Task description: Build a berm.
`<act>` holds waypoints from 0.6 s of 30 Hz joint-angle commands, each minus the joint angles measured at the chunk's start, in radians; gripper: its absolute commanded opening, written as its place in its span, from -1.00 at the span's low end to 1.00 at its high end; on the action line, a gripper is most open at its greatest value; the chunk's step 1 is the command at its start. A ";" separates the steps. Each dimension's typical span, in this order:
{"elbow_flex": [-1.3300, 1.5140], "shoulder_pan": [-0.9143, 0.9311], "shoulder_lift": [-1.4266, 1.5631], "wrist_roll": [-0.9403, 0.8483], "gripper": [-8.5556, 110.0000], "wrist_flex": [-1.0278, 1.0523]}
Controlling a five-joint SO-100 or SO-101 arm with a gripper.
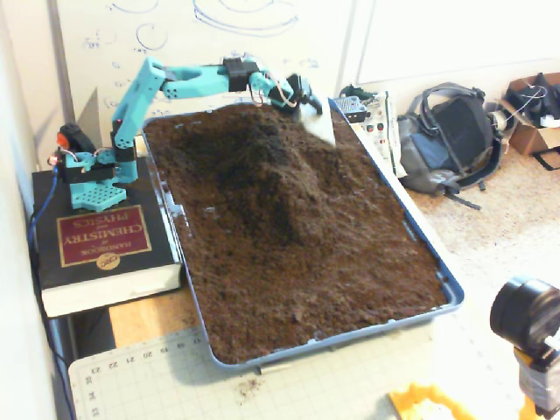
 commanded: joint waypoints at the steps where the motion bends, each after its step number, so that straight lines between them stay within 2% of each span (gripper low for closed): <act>1: -0.253 -0.052 -0.123 0.014 -0.85 -0.077; 6: -0.494 -0.112 -0.439 -0.002 -0.85 -0.218; 10: -0.630 -0.147 -0.649 -0.002 -0.85 -0.242; 14: -0.655 -0.175 -0.799 -0.003 -0.85 -0.241; 18: -0.617 -0.181 -0.790 -0.002 -0.85 -0.238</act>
